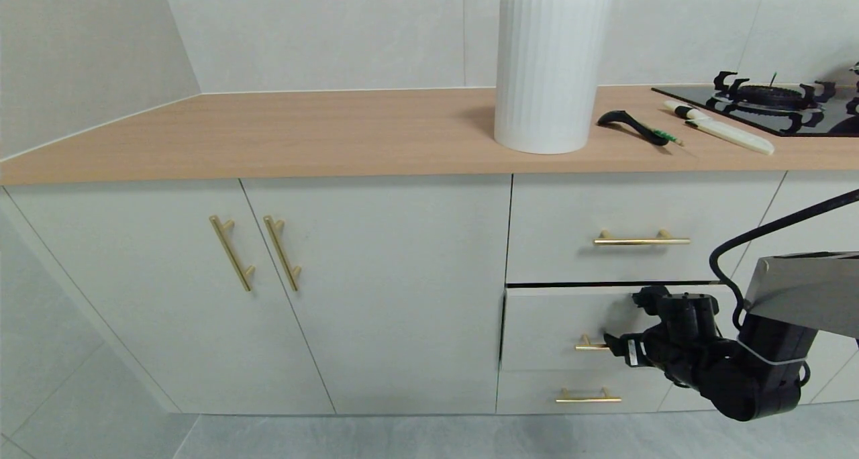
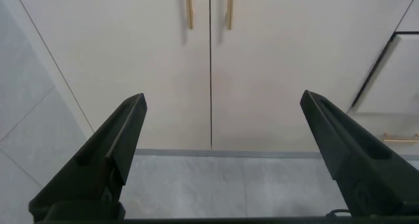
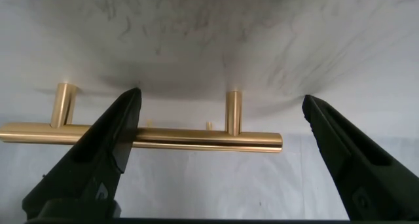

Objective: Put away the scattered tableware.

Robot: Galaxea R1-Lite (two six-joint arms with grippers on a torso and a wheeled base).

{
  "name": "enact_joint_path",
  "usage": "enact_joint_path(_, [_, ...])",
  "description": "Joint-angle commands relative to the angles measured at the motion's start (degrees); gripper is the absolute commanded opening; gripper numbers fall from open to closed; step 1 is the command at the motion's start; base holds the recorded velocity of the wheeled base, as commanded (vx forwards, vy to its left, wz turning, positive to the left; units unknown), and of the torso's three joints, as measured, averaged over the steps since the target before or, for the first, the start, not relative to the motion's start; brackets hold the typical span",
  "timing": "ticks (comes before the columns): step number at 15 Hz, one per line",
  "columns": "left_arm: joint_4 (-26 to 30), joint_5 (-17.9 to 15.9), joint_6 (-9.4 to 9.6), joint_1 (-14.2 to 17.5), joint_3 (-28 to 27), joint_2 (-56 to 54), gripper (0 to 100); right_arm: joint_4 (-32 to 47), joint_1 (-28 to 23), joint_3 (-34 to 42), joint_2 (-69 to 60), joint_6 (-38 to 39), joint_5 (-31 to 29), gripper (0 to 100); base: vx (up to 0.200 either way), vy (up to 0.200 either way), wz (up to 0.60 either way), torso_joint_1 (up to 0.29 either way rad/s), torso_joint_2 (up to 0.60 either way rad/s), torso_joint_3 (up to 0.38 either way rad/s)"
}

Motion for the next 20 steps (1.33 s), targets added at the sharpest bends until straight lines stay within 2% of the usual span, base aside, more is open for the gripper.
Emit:
enact_joint_path(1, [-0.01,0.08,-0.02,-0.09,0.01,0.07,100,7.34,2.15,3.97,-12.89,0.03,1.98,100,0.0,0.0,0.0,0.0,0.0,0.0])
enact_joint_path(3, [-0.01,0.08,-0.02,0.0,0.01,0.07,100,20.96,4.44,4.32,-28.53,0.3,3.83,100,0.0,0.0,0.0,0.0,0.0,0.0])
enact_joint_path(4, [-0.01,-0.01,-0.02,-0.09,0.01,0.07,100,24.3,4.61,4.06,-31.7,0.3,3.83,100,0.0,0.0,0.0,0.0,0.0,0.0])
enact_joint_path(5, [-0.01,-0.01,-0.02,0.0,0.01,0.07,100,35.37,6.02,1.69,-42.59,0.3,3.91,100,0.0,0.0,0.0,0.0,0.0,0.0])
enact_joint_path(6, [-0.01,0.08,-0.02,-0.09,0.01,0.07,100,41.88,6.37,-0.51,-47.69,0.3,3.91,100,0.0,0.0,0.0,0.0,0.0,0.0])
enact_joint_path(8, [-0.01,0.08,-0.02,-0.09,0.01,0.07,100,57.17,6.55,-8.6,-53.32,0.3,4.18,100,0.0,0.0,0.0,0.0,0.0,0.0])
enact_joint_path(10, [-0.01,-0.01,-0.02,-0.09,0.01,0.07,100,65.17,6.02,-15.98,-50.94,0.3,4.88,100,0.0,0.0,0.0,0.0,0.0,0.0])
enact_joint_path(15, [-0.01,-0.01,-0.02,0.0,0.01,0.07,100,63.85,5.76,-18.53,-39.61,0.38,4.27,100,0.0,0.0,0.0,0.0,0.0,0.0])
enact_joint_path(18, [-0.01,-0.01,-0.02,-0.09,0.01,0.07,100,57.08,6.28,-18.88,-31.43,4.34,3.83,100,0.0,0.0,0.0,0.0,0.0,0.0])
enact_joint_path(20, [-0.01,-0.01,-0.02,0.0,0.01,0.07,100,53.3,6.55,-19.14,-26.95,6.36,0.57,100,0.0,0.0,0.0,0.0,0.0,0.0])
